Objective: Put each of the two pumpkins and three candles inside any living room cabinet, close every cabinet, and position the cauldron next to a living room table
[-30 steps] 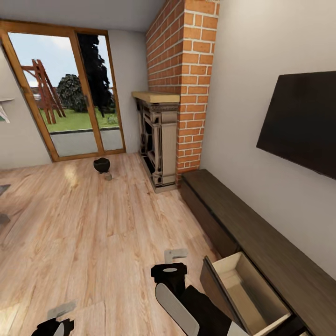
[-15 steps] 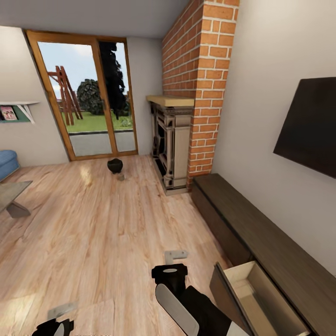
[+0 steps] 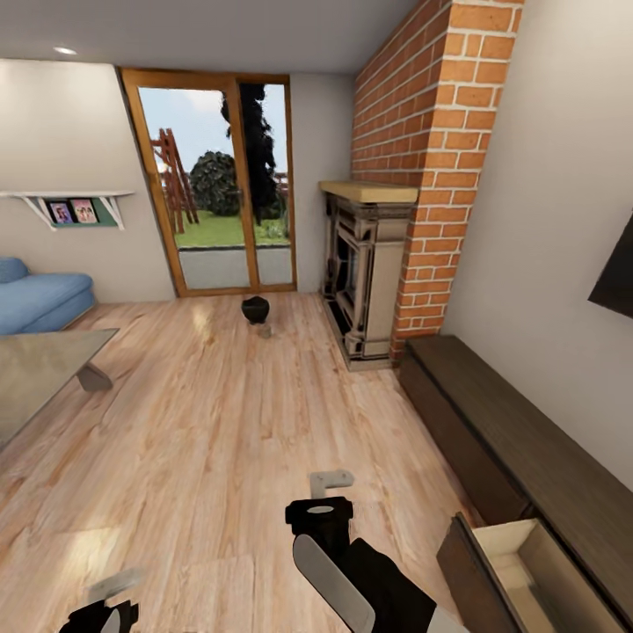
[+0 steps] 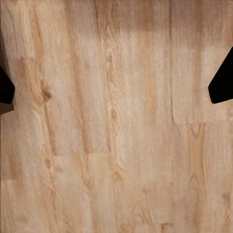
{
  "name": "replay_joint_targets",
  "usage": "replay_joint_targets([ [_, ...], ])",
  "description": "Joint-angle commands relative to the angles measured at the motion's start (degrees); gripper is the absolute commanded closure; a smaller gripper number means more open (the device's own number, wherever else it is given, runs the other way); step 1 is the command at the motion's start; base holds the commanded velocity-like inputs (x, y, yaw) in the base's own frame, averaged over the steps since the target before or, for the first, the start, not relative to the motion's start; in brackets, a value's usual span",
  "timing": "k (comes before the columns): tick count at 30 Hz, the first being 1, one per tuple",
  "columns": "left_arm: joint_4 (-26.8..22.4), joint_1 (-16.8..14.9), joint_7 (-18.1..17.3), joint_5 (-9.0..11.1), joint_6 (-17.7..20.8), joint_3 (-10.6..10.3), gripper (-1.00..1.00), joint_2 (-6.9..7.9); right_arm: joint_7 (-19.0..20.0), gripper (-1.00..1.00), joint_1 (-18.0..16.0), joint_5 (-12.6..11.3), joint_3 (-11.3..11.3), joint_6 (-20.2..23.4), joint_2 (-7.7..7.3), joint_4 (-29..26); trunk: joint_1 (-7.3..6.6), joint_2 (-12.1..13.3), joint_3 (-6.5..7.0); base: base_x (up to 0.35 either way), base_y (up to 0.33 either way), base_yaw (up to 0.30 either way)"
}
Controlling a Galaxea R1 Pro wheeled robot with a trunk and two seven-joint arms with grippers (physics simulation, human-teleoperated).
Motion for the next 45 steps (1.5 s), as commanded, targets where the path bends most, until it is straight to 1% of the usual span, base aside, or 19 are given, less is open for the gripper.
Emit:
replay_joint_targets([
  [1, 0.00, 0.00, 0.00, 0.00, 0.00, 0.00, -1.00, 0.00, 0.01, -1.00, 0.00, 0.00, -0.01, -0.01, 0.00, 0.00, 0.00, 0.00, -0.06, 0.141, 0.047, 0.212],
  [9, 0.07, 0.00, 0.00, 0.00, -0.05, -0.02, -1.00, 0.01, 0.13, -1.00, 0.00, -0.03, 0.04, -0.13, 0.00, -0.03, 0.00, 0.00, -0.33, 0.256, 0.112, 0.191],
  [16, 0.09, 0.00, 0.00, 0.00, -0.09, -0.08, -1.00, 0.01, 0.28, -1.00, 0.00, -0.29, 0.10, 0.08, 0.00, 0.08, 0.00, 0.00, -0.35, 0.298, 0.131, 0.017],
  [34, 0.09, 0.00, 0.00, 0.00, -0.19, -0.08, -1.00, 0.01, 0.28, -1.00, 0.00, -0.09, -0.06, -0.19, 0.00, 0.78, 0.00, 0.00, -0.35, 0.279, 0.215, 0.002],
  [41, 0.17, 0.00, 0.00, -0.03, -0.22, -0.09, -1.00, 0.01, 0.28, -1.00, 0.00, -0.09, -0.04, -0.19, 0.00, 0.79, 0.00, 0.00, -0.35, 0.312, 0.050, 0.178],
  [45, 0.18, 0.00, 0.00, -0.04, -0.34, -0.09, -1.00, 0.01, 0.28, -1.00, 0.00, -0.09, -0.02, -0.19, 0.00, 0.79, 0.00, 0.00, -0.35, 0.324, 0.005, 0.061],
])
